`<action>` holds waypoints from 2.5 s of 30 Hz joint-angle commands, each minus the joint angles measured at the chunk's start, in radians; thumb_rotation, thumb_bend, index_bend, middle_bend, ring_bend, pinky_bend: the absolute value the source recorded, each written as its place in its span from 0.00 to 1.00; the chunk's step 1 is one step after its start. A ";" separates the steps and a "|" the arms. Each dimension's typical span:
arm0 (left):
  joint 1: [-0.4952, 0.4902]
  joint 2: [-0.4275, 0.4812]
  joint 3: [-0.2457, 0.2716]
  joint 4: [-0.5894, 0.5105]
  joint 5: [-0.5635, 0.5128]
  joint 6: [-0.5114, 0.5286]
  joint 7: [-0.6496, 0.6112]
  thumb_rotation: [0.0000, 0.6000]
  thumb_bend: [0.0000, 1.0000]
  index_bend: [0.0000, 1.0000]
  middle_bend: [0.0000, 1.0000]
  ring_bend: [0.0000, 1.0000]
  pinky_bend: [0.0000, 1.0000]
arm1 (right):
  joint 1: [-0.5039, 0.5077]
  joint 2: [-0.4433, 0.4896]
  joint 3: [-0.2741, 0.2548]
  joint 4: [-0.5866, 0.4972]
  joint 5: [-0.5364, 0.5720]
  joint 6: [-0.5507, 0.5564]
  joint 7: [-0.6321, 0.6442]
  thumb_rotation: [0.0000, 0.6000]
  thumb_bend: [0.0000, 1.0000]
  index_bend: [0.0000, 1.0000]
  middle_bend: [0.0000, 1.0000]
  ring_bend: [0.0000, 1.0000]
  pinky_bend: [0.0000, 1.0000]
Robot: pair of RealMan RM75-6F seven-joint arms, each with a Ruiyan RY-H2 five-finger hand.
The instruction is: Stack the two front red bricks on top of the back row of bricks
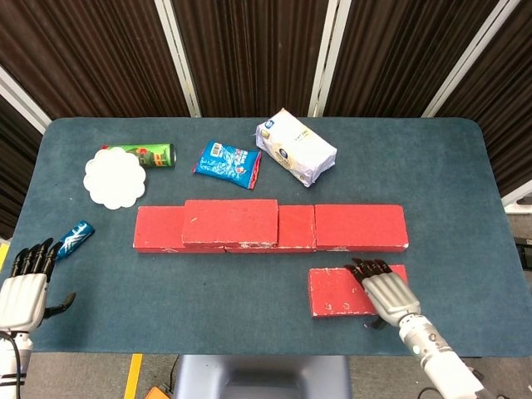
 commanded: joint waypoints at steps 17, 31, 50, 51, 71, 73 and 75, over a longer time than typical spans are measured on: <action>0.000 -0.007 0.001 -0.009 -0.008 -0.006 0.024 1.00 0.23 0.00 0.00 0.00 0.06 | 0.032 -0.102 -0.029 0.179 0.023 -0.039 0.069 1.00 0.00 0.09 0.00 0.00 0.00; -0.001 -0.010 -0.003 -0.009 -0.020 -0.006 0.035 1.00 0.23 0.00 0.00 0.00 0.06 | 0.047 -0.155 -0.040 0.241 0.049 -0.038 0.076 1.00 0.00 0.09 0.00 0.00 0.00; 0.000 -0.009 -0.005 -0.013 -0.025 -0.009 0.029 1.00 0.23 0.00 0.00 0.00 0.06 | 0.064 -0.208 -0.053 0.280 0.044 -0.006 0.045 1.00 0.00 0.12 0.06 0.04 0.00; 0.000 -0.009 -0.005 -0.014 -0.024 -0.008 0.029 1.00 0.23 0.00 0.00 0.00 0.06 | 0.063 -0.211 -0.054 0.281 0.042 -0.005 0.045 1.00 0.00 0.12 0.08 0.06 0.00; -0.002 -0.010 -0.003 -0.015 -0.025 -0.015 0.024 1.00 0.23 0.00 0.00 0.00 0.06 | 0.054 -0.246 -0.060 0.289 0.024 0.028 0.031 1.00 0.14 0.19 0.29 0.26 0.00; -0.002 -0.010 -0.003 -0.015 -0.025 -0.015 0.025 1.00 0.23 0.00 0.00 0.00 0.06 | 0.053 -0.248 -0.058 0.290 0.023 0.031 0.034 1.00 0.14 0.19 0.29 0.27 0.00; -0.002 -0.011 -0.002 -0.016 -0.023 -0.015 0.024 1.00 0.23 0.00 0.00 0.00 0.06 | 0.051 -0.248 -0.055 0.290 0.016 0.034 0.040 1.00 0.14 0.19 0.30 0.27 0.00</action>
